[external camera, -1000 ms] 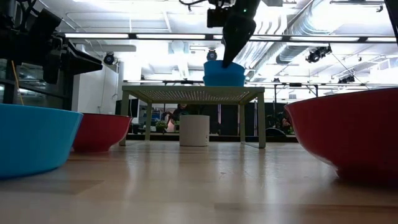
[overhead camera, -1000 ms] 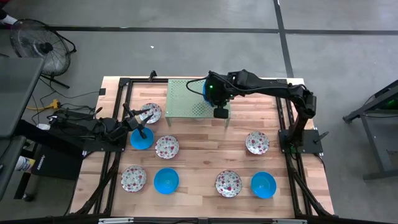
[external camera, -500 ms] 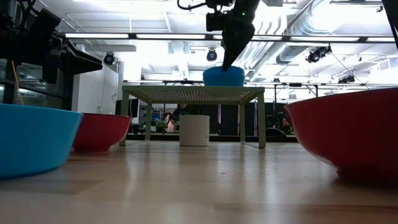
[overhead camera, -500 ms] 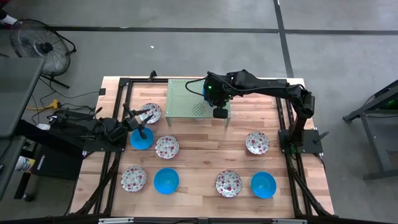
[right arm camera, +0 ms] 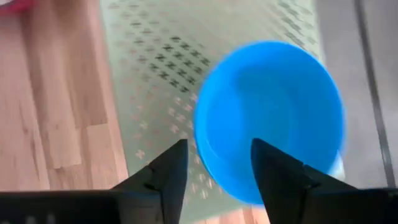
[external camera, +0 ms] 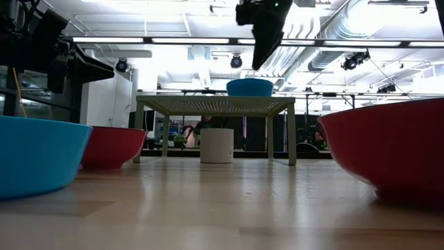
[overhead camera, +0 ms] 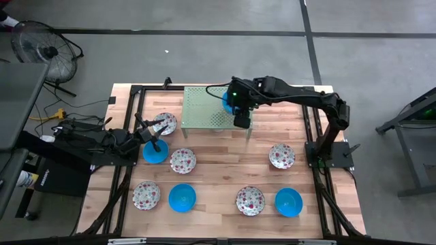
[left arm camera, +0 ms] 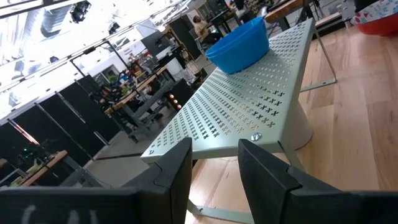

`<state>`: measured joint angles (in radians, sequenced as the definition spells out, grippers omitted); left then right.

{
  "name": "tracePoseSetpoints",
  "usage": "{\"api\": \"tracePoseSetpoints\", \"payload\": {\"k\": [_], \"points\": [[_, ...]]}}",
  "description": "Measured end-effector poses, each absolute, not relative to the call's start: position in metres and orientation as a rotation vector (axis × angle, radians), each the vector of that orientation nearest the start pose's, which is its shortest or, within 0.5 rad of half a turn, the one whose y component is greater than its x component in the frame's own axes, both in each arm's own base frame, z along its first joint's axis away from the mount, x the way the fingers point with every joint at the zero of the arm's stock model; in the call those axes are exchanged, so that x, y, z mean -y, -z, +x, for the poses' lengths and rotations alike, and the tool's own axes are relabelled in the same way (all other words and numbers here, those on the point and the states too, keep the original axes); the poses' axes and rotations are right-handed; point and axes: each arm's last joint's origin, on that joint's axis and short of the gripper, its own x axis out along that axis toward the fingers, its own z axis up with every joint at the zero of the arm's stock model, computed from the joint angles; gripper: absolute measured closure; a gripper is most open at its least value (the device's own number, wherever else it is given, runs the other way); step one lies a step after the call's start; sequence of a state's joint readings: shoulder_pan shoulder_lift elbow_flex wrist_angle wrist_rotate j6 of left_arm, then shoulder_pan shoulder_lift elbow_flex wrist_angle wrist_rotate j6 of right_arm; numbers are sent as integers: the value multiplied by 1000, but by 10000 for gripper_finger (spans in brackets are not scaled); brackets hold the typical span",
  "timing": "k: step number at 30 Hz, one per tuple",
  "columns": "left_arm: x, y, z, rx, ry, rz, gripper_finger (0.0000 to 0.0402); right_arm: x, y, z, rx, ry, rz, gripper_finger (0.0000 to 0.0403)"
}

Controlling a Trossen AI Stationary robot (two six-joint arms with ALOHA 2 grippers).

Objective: Pick & Place Mini bowls
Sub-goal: Put the red patterned bowl on the shelf

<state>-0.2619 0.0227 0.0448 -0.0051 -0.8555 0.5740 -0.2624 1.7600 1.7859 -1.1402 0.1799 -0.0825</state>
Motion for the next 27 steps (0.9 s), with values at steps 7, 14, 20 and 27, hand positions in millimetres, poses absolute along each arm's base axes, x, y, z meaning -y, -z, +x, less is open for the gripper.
{"api": "tracePoseSetpoints", "payload": {"k": [7,14,20,27], "points": [[1,-176,89,-156,-581,548,275,87,-350,312,-1262,488,216,236],[1,-176,89,-156,-581,548,275,70,-358,289,-1350,587,440,255],[1,-176,89,-155,-581,547,275,57,-355,278,-1348,619,525,256],[1,-176,89,-155,-581,547,275,36,-299,244,-1332,611,745,255]]}}
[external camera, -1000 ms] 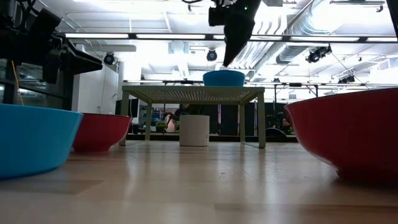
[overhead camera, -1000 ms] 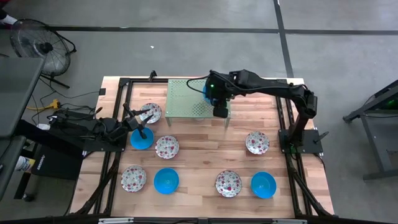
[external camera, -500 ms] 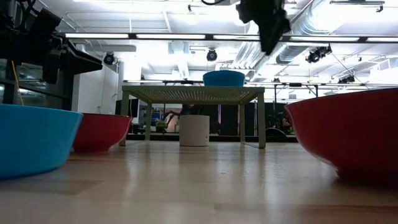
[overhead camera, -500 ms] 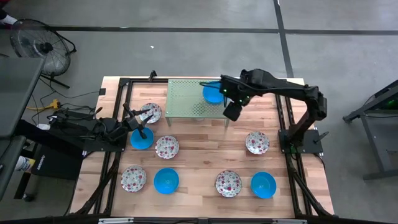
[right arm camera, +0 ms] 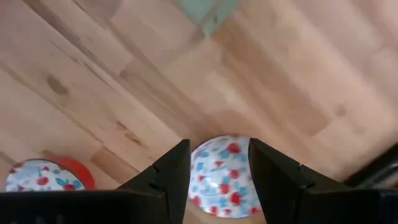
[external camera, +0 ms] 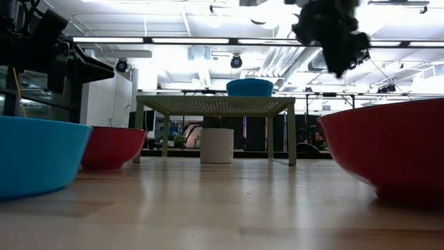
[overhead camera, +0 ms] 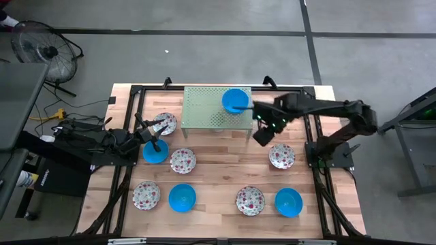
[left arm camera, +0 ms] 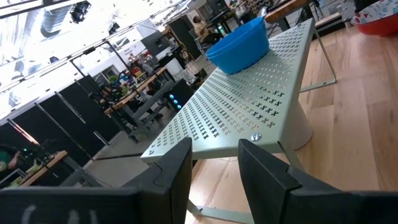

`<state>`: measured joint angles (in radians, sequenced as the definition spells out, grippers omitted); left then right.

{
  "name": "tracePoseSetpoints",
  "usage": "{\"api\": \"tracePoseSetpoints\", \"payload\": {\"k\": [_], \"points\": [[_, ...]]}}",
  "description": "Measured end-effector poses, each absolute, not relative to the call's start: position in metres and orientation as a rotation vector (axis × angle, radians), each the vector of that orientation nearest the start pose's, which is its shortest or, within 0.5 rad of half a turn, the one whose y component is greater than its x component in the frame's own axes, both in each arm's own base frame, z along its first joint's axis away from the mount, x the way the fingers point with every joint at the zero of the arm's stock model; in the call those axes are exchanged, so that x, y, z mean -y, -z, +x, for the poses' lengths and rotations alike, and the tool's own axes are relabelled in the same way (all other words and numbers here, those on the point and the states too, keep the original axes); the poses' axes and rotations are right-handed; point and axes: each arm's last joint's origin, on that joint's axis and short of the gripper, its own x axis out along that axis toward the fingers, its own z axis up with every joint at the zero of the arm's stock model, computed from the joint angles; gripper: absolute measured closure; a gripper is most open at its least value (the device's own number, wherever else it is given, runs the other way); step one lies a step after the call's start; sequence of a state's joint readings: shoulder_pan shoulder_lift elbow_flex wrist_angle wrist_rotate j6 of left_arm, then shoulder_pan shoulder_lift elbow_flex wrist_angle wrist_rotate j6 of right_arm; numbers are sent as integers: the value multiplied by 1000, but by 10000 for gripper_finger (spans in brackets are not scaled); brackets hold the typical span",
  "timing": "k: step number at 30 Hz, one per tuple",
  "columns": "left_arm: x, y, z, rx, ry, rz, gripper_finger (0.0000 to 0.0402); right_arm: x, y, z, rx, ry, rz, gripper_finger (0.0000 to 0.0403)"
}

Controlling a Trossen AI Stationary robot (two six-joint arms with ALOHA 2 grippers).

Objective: Pick & Place Mini bowls
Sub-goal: Put the red patterned bowl on the shelf

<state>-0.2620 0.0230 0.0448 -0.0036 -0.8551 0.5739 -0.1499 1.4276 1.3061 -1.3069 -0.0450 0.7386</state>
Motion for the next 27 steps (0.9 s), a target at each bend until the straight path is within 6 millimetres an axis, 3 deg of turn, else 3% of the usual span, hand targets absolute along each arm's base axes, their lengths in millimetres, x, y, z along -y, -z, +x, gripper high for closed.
{"api": "tracePoseSetpoints", "payload": {"k": [6,11,22,27], "points": [[1,-177,89,-155,-581,547,275,20,-264,199,-1340,756,888,258],[1,-177,89,-154,-581,547,275,14,-240,174,-1364,849,971,256],[1,-177,89,-154,-580,547,275,5,-188,153,-1393,882,1100,252],[1,-177,89,-154,-580,547,275,5,-179,150,-1405,887,1108,256]]}}
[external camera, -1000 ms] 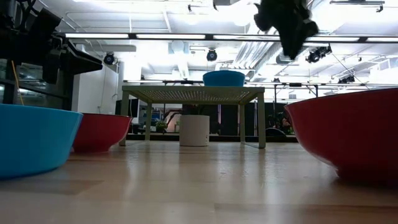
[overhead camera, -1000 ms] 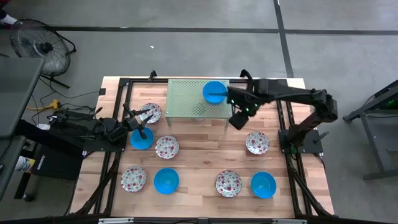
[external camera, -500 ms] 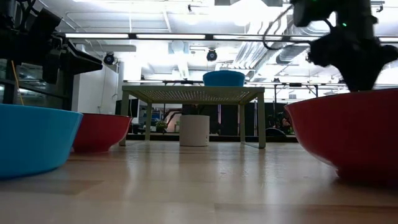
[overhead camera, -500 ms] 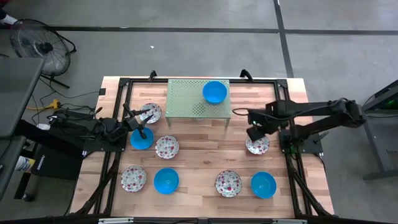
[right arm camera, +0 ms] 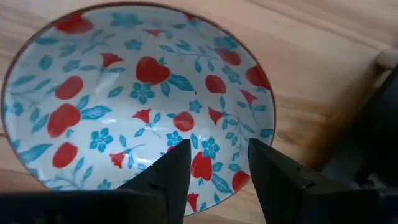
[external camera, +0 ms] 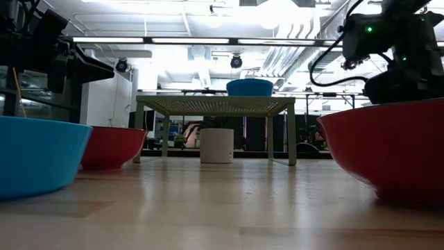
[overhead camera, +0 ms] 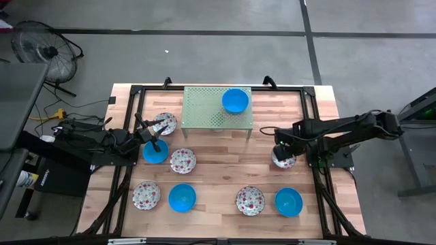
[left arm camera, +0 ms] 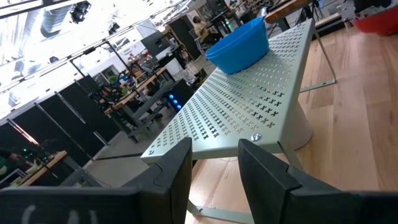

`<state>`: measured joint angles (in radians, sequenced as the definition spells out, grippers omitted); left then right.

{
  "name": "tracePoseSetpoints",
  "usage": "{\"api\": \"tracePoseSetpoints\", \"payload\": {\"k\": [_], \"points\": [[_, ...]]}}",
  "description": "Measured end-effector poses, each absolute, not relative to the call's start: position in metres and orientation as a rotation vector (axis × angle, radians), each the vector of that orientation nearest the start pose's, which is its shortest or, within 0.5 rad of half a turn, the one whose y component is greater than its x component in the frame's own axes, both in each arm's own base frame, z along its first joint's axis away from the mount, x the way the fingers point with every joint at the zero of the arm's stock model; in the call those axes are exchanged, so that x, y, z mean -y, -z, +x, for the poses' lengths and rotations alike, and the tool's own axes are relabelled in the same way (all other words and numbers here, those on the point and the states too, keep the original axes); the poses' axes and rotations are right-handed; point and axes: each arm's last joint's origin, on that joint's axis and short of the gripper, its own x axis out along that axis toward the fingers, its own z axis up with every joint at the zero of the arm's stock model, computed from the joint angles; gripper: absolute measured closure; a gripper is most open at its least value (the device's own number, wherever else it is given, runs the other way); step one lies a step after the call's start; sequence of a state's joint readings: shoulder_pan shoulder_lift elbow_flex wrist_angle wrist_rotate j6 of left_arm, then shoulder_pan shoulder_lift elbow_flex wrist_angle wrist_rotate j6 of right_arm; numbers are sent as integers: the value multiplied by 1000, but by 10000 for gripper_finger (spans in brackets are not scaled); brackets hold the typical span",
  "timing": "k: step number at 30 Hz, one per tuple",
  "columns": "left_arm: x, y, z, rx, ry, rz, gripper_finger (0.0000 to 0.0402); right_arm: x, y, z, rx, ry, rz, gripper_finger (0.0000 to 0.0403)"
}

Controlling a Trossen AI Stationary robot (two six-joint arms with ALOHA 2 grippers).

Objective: Pick & Place Mini bowls
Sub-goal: Put the red patterned bowl on the shelf

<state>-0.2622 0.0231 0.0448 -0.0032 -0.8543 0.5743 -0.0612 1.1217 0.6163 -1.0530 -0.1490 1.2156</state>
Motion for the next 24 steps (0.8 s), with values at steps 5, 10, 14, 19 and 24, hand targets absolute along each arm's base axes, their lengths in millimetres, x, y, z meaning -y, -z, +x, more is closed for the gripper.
{"api": "tracePoseSetpoints", "payload": {"k": [5,10,14,19,24], "points": [[1,-177,89,-154,-579,547,275,5,-182,154,-1378,860,1110,258],[1,-177,89,-154,-579,547,275,5,-187,157,-1365,831,1101,258],[1,-177,89,-154,-580,547,275,7,-196,160,-1356,829,1081,258],[1,-177,89,-154,-580,547,275,10,-198,151,-1399,907,1051,257],[1,-177,89,-154,-579,547,275,14,-201,147,-1359,936,1063,257]]}}
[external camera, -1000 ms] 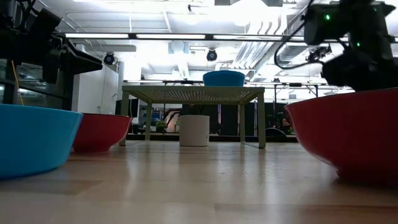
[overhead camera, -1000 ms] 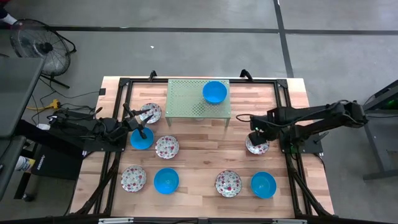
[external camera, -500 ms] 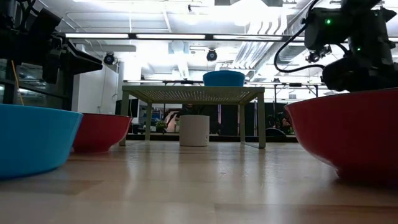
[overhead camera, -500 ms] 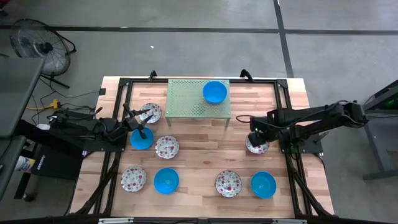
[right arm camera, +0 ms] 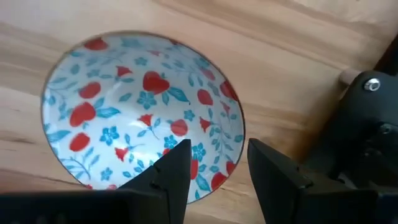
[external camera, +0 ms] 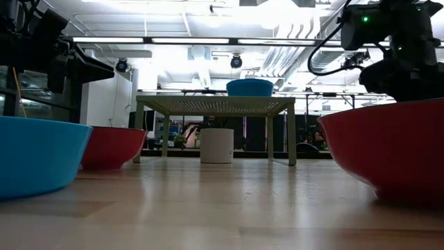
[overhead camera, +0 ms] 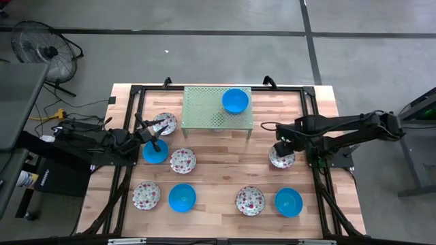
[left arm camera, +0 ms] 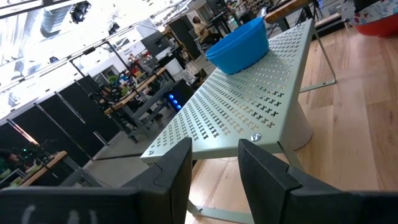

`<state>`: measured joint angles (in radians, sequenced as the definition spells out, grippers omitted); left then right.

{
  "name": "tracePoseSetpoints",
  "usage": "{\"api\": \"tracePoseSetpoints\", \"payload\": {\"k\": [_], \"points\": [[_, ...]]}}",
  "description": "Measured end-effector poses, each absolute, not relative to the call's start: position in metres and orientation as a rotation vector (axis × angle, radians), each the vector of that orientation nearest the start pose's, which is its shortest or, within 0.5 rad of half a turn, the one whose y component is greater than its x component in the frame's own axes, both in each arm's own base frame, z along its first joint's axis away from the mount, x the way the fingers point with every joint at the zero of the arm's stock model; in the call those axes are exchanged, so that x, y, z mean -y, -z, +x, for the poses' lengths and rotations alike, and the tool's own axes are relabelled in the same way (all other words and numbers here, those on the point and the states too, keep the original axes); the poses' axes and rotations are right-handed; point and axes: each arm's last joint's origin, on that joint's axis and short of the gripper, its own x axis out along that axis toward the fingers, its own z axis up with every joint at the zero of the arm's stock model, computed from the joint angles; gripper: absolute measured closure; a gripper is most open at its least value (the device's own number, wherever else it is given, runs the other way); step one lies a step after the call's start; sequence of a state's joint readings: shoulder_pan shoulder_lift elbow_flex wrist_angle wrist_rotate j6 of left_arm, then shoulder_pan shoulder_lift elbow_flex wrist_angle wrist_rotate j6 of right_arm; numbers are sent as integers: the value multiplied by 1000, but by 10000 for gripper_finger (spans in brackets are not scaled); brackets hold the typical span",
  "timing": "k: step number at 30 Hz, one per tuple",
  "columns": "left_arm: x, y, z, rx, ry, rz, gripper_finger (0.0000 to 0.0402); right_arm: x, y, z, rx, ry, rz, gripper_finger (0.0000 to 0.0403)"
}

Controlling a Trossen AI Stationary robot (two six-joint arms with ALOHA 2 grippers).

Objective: Pick & Place Mini bowls
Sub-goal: Put the red patterned bowl on the shelf

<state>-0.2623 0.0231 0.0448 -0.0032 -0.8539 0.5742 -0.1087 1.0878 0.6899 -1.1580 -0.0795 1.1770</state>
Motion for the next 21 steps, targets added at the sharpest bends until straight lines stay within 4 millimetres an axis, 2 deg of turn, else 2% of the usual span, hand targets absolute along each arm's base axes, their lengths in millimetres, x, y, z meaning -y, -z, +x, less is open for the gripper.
{"api": "tracePoseSetpoints", "payload": {"k": [9,21], "points": [[1,-177,89,-154,-580,547,275,17,-201,147,-1329,976,1074,258],[1,-177,89,-154,-580,547,275,16,-201,154,-1285,909,1105,258]]}}
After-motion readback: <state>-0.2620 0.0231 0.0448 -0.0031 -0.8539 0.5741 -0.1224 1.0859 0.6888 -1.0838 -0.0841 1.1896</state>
